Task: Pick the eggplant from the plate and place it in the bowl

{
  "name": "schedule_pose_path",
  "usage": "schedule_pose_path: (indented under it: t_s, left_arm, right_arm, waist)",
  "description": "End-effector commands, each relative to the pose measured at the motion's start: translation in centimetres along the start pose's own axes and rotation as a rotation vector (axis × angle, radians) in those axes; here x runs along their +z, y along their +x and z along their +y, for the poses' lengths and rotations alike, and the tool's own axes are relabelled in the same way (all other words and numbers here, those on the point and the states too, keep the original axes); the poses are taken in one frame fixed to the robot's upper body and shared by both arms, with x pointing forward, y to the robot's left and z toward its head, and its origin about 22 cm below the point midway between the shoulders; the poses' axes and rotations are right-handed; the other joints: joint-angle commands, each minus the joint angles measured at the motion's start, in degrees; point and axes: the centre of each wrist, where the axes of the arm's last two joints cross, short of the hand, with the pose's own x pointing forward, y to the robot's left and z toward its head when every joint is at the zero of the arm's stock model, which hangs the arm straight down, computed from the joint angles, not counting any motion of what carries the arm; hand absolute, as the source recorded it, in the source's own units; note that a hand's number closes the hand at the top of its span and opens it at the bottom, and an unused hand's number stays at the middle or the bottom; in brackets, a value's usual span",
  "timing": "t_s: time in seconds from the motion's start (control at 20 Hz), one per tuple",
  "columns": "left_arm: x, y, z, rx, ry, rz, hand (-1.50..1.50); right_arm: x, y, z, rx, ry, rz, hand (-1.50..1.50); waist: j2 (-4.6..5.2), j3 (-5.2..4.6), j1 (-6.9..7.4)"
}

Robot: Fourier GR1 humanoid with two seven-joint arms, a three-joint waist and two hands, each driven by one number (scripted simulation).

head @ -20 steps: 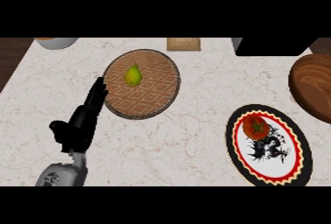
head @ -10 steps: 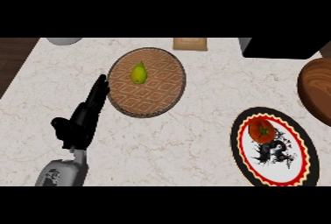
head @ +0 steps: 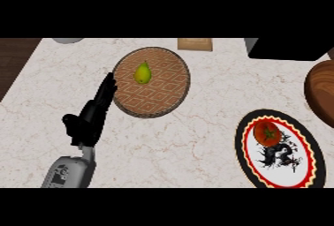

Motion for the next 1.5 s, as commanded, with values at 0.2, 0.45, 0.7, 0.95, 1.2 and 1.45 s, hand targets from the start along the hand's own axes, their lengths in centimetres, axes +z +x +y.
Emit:
schedule_pose_path:
  t_s: [0.2, 0.45, 0.7, 0.95, 1.2, 1.45]
  left_arm:
    - [-0.4, 0.7, -0.7, 0.006, -0.031, -0.009, 0.00]
    - [0.3, 0.3, -0.6, -0.005, -0.021, -0.009, 0.00]
    - [0.6, -0.1, 1.3, -0.008, -0.012, -0.003, 0.00]
    - [0.1, 0.7, 0.5, 0.010, 0.001, 0.008, 0.00]
    - [0.3, -0.3, 0.2, -0.005, 0.007, -0.001, 0.00]
    - [0.2, 0.1, 0.2, 0.011, 0.008, 0.000, 0.00]
  right_arm:
    - [0.0, -3.5, 2.3, -0.111, 0.165, 0.084, 1.50]
    - [1.2, -4.5, 5.4, -0.205, 0.302, 0.066, -1.50]
    - [-0.4, -4.5, 6.7, -0.353, 0.228, -0.029, -1.50]
    - [-1.5, -4.2, 3.9, -0.471, 0.044, -0.083, -1.50]
    - [-0.4, -4.1, 0.2, -0.559, 0.006, -0.002, -1.50]
    - [0.4, -4.1, -0.9, -0.645, 0.024, 0.046, -1.50]
  waist:
    - [0.39, 0.09, 0.91]
    - [0.47, 0.19, 0.86]
    - [0.24, 0.19, 0.95]
    - [0.02, 0.23, 0.00]
    - [0.22, 0.15, -0.47]
    - [0.37, 0.26, -0.32]
